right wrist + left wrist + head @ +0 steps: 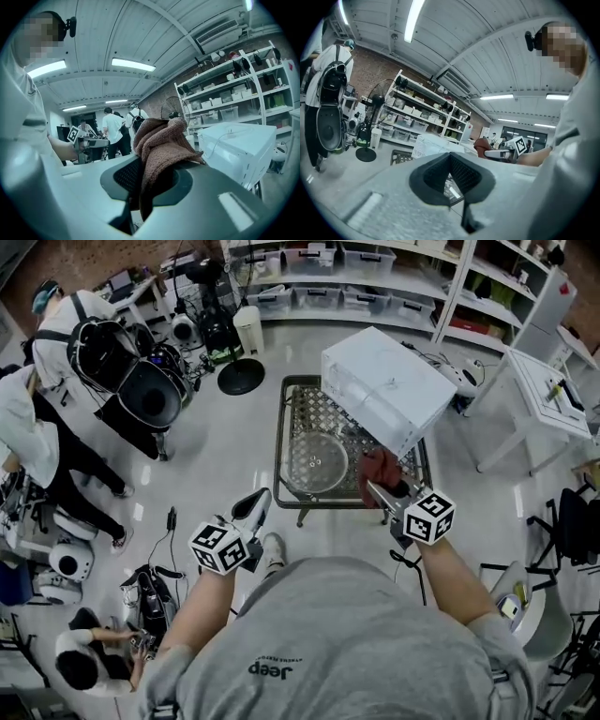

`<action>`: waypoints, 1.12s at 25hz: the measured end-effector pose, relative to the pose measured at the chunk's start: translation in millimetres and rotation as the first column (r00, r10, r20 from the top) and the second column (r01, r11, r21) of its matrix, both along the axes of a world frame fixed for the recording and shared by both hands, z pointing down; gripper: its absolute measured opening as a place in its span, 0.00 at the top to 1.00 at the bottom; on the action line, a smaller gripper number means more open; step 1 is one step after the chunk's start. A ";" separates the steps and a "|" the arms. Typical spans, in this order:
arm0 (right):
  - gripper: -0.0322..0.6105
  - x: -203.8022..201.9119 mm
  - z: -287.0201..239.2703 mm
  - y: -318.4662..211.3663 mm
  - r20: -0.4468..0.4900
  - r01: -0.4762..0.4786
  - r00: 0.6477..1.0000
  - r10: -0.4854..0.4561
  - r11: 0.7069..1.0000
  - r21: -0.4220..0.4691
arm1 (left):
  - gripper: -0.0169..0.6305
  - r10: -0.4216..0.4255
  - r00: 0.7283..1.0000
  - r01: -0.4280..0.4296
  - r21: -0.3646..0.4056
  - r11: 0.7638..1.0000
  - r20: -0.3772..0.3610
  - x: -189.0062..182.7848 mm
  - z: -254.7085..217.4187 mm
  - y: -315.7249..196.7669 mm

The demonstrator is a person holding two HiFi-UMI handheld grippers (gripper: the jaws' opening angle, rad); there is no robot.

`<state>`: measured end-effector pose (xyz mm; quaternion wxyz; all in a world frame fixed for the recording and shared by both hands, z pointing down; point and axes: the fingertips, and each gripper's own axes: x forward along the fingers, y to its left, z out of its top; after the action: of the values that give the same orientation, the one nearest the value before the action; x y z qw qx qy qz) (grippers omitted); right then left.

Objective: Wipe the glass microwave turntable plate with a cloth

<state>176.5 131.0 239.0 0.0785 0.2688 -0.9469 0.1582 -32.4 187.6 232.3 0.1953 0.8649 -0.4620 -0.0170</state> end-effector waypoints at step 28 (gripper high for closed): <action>0.85 -69.6 91.3 -202.9 -0.107 -0.177 0.981 0.161 0.970 -0.166 | 0.97 0.278 0.958 -0.259 -0.203 0.944 0.069 -49.1 126.2 -228.1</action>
<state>106.9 -71.9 330.3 0.1316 0.3475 -0.8984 0.2340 -81.5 -40.6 358.5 0.2556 0.8967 -0.3482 0.0965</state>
